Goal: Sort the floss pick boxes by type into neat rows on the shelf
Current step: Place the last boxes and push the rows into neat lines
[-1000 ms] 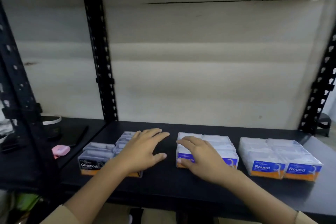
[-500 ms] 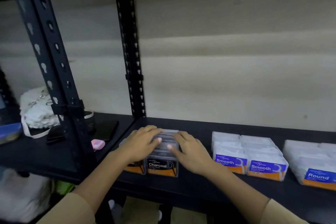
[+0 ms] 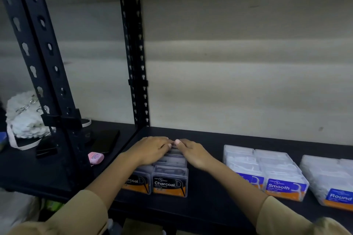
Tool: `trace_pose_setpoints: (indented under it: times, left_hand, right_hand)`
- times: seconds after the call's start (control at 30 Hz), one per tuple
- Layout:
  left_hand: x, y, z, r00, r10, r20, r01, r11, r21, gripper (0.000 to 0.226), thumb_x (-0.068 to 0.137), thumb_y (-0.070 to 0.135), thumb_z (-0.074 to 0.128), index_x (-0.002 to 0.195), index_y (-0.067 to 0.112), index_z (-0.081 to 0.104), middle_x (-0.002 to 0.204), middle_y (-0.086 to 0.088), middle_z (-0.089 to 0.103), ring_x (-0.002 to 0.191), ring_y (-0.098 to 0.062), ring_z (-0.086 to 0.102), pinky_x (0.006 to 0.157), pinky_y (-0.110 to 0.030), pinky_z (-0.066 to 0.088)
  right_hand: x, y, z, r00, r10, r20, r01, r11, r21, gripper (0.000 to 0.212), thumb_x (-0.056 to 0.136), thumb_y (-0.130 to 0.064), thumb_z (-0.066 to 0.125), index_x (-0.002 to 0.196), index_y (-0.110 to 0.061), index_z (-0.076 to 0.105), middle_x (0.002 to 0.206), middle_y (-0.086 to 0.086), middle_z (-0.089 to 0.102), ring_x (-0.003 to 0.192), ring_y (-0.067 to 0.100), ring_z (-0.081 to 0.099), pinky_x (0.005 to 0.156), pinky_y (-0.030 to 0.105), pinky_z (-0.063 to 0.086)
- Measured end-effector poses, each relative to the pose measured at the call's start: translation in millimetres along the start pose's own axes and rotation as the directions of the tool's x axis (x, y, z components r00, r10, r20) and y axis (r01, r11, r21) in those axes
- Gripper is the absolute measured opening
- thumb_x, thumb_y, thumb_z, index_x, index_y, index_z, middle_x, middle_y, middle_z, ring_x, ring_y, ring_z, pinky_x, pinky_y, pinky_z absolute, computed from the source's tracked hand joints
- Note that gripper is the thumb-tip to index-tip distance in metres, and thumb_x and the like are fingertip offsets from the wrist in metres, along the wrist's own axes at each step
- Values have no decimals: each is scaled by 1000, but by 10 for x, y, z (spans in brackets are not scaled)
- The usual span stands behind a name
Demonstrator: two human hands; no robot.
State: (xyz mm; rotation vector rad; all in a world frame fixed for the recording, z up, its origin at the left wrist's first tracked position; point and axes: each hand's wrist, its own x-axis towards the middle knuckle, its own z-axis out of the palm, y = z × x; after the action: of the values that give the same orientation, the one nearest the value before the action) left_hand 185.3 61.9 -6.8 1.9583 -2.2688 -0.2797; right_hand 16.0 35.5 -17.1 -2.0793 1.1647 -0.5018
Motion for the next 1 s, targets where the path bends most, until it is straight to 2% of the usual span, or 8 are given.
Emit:
trace_pose_setpoints:
  times: [0.07,0.13,0.23,0.33,0.43,0.63,0.87,1.0]
  left_hand:
    - [-46,-59,-25,1000,-25,12,25,999,-23,44,101,40,24,140,30,40,151,3,36,139,-21,32,116,-39,23]
    - [-92,-128,-49,998,-61,12,62,997,-44,45,101,40,23,136,25,47,146,-2,44,134,-23,37,112,-37,28]
    - [-170,-182,-88,992,-121,21,121,992,-25,47,101,42,22,134,20,46,143,-4,47,134,-25,36,109,-38,28]
    - [-258,-199,-139,989,-146,29,145,989,34,41,101,41,22,126,22,47,134,-5,51,134,-27,36,109,-41,28]
    - [-307,-263,-148,988,-156,8,156,988,19,27,100,43,24,96,26,45,93,3,52,110,-25,49,96,-42,38]
    - [-354,-312,-144,990,-139,-16,138,990,-39,24,98,43,31,86,26,42,78,8,49,79,-12,48,71,-32,39]
    - [-436,-292,-129,992,-129,-17,128,991,-34,23,95,49,37,90,28,45,91,6,58,88,-15,55,74,-33,43]
    - [-491,-359,-85,991,-132,-22,132,991,-10,44,90,59,36,125,33,44,130,0,54,118,-17,50,99,-38,42]
  right_hand:
    - [0,-47,68,999,-22,34,24,999,-47,49,99,-45,28,138,-19,41,142,9,47,129,24,44,102,28,34]
    - [-10,-79,148,998,-55,35,61,981,-182,52,97,-48,27,141,-23,36,146,7,43,132,25,40,109,39,33]
    - [-65,-133,230,995,-82,51,95,905,-415,57,97,-50,24,146,-20,25,154,5,28,141,24,24,115,47,20]
    - [-118,-159,250,994,-76,79,105,872,-478,60,97,-52,21,148,-20,18,158,3,14,146,22,10,117,48,8]
    - [-145,-177,252,993,-50,103,96,854,-512,62,97,-54,18,149,-20,14,159,2,7,147,22,3,118,49,4]
    - [-195,-182,280,991,-40,124,103,827,-553,65,96,-55,15,150,-19,8,160,2,1,147,20,-2,117,49,0]
    - [-215,-194,328,994,-11,108,69,829,-555,70,94,-59,14,150,-19,5,160,3,-2,147,21,-6,117,48,-2]
    - [-242,-208,344,995,-6,96,59,824,-564,71,94,-60,14,150,-19,5,160,5,-3,147,22,-7,117,48,-3]
